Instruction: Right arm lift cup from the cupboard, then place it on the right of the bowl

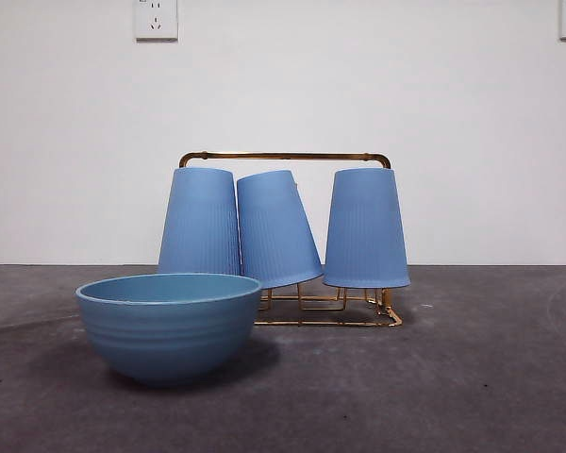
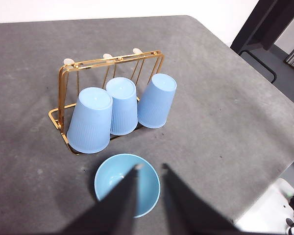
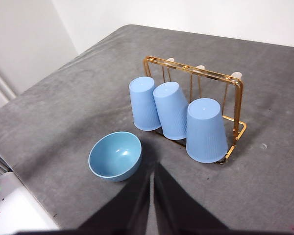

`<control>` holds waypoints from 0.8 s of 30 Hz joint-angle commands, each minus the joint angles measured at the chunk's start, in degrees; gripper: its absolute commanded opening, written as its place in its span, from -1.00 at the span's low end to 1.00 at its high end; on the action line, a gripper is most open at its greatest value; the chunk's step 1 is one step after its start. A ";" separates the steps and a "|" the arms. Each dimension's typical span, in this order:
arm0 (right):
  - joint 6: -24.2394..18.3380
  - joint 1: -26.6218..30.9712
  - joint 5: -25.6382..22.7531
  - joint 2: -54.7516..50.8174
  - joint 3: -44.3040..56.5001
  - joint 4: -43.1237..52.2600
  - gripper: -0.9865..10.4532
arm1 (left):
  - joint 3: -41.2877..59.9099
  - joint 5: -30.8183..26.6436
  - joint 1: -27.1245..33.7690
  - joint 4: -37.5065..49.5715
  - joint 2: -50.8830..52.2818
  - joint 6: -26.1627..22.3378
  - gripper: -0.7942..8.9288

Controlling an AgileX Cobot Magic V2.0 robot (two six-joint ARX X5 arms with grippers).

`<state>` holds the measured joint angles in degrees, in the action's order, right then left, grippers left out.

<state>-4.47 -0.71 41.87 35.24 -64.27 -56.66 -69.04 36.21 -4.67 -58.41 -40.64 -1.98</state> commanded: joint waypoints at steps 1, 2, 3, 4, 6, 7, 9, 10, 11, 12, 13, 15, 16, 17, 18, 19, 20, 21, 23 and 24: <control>-0.37 -0.09 -0.02 0.28 -1.09 0.48 -0.55 | -1.09 0.37 -0.61 0.76 -0.55 -0.81 -0.15; -0.20 -0.09 -0.04 0.28 -1.09 0.50 -0.39 | -1.09 0.37 -0.79 0.76 -0.55 -0.83 0.03; 0.00 -0.09 -0.04 0.28 -1.09 0.50 -0.23 | -1.09 0.37 -1.03 0.76 -0.55 -0.83 0.18; 0.00 -0.09 0.00 0.28 -1.09 0.50 -0.11 | -1.09 0.37 -1.18 0.76 -0.55 -0.74 0.26; 0.00 -0.09 0.15 0.28 -1.09 0.63 0.05 | -1.09 0.37 -1.60 0.79 -0.55 -0.57 0.33; 0.00 -0.09 0.13 0.26 -1.09 0.74 0.06 | -1.09 0.39 -1.77 0.85 -0.55 -0.57 0.33; 0.55 -0.09 0.24 0.26 -1.09 0.68 0.06 | -1.09 0.39 -2.16 0.90 -0.55 -0.57 0.32; 1.25 -0.09 0.24 0.26 -1.09 0.72 0.06 | -1.09 0.39 -2.36 0.90 -0.55 -0.57 0.32; 2.14 -0.09 0.33 0.26 -1.09 0.83 0.06 | -1.09 0.39 -2.56 0.90 -0.55 -0.57 0.32; 3.17 -0.09 0.35 0.28 -1.09 1.05 0.06 | -1.09 0.39 -2.69 0.90 -0.55 -0.57 0.32; 3.96 -0.11 0.35 0.48 -1.09 1.25 0.06 | -1.09 0.39 -2.78 0.87 -0.55 -0.57 0.32; 5.22 -0.57 0.37 1.79 -1.09 1.11 0.06 | -1.09 0.37 -2.97 0.87 -0.55 -0.55 0.32; 5.38 -0.87 0.35 2.47 -1.09 0.98 0.06 | -1.09 0.37 -2.97 0.87 -0.55 -0.57 0.32; 5.38 -1.29 0.31 3.30 -1.09 0.94 0.06 | -1.09 0.39 -2.97 0.87 -0.55 -0.57 0.32; 5.38 -1.97 0.26 4.50 -1.09 0.90 0.06 | -1.09 0.37 -2.97 0.94 -0.55 -0.57 0.32; 5.44 -2.58 0.17 5.55 -1.11 0.90 0.06 | -1.09 0.37 -2.97 0.98 -0.55 -0.57 0.32; 5.55 -3.28 0.02 6.64 -1.16 0.92 0.06 | -1.07 0.37 -2.97 0.98 -0.55 -0.57 0.32; 5.68 -4.28 -0.35 8.26 -1.31 0.87 0.06 | -1.07 0.37 -2.97 0.98 -0.55 -0.57 0.32; 5.92 -6.12 -1.62 11.39 -1.70 0.85 0.06 | -1.07 0.37 -2.97 0.98 -0.55 -0.57 0.32; 6.08 -7.58 -3.15 13.66 -2.05 0.81 0.06 | -1.07 0.35 -2.97 0.96 -0.55 -0.57 0.32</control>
<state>0.69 -7.46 39.40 47.24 -65.08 -56.29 -69.04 36.23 -7.42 -58.08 -40.86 -2.02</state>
